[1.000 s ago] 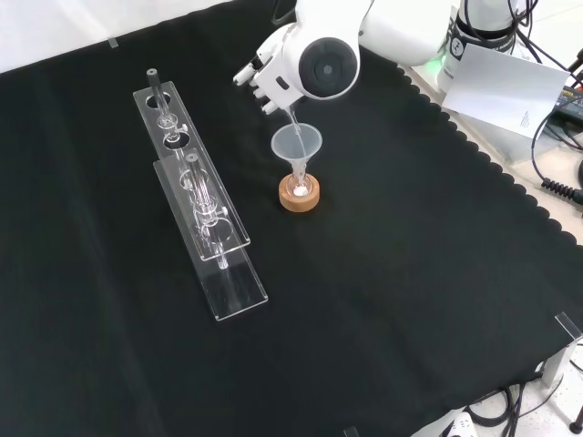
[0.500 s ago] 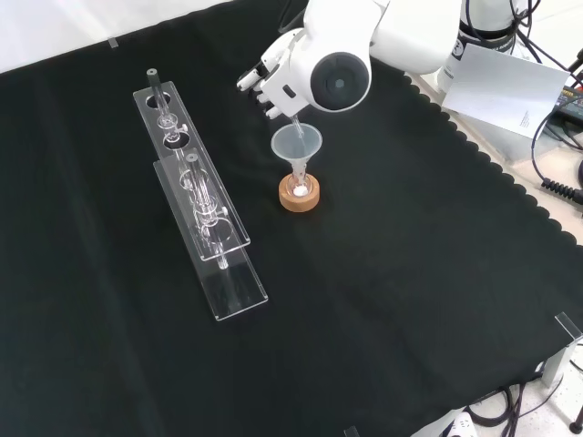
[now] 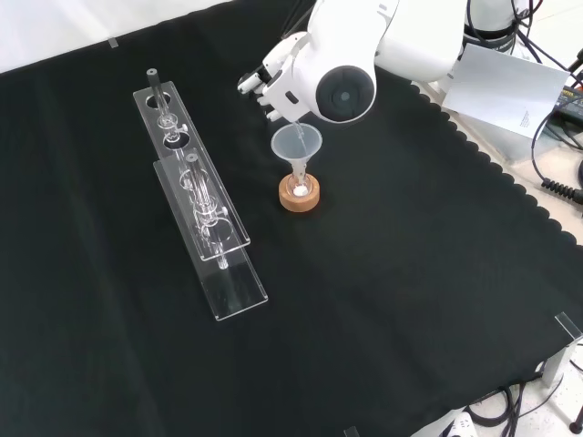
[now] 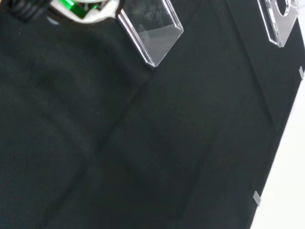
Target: Pour all the NaCl from the weighing funnel into the round-bottom flask.
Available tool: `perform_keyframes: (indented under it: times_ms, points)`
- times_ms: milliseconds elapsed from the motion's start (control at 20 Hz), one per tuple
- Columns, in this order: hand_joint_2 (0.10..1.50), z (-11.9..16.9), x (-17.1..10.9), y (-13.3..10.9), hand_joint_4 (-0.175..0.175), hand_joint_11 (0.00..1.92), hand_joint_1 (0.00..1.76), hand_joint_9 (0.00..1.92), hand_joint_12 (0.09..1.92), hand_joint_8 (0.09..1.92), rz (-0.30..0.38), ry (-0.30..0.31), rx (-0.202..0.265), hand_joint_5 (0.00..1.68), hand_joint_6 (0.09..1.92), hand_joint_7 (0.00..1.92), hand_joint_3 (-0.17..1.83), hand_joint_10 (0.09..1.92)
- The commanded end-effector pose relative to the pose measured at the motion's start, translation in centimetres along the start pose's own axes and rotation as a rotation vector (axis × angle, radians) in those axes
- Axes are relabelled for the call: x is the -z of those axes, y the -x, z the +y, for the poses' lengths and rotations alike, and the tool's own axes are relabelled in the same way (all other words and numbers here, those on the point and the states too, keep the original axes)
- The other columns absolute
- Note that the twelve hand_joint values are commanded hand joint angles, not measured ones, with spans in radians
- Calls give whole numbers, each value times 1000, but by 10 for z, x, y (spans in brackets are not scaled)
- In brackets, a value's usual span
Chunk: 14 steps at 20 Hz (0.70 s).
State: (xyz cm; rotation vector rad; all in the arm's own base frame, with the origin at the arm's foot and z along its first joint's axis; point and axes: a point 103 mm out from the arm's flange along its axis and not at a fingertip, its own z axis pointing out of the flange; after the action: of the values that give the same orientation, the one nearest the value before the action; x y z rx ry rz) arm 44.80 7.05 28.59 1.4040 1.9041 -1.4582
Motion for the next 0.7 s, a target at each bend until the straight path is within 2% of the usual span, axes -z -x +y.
perform_keyframes:
  times_ms: [50, 700]
  points:
    - [720, 1, 1, -1, 175, 603, 1065, 1029, 1199, 762, -25, 5, 6, 1064, 1059, 911, 728, 518]
    - [720, 0, 5, -6, 175, 604, 1065, 1028, 1197, 763, -85, -6, 16, 1064, 1059, 908, 728, 517]
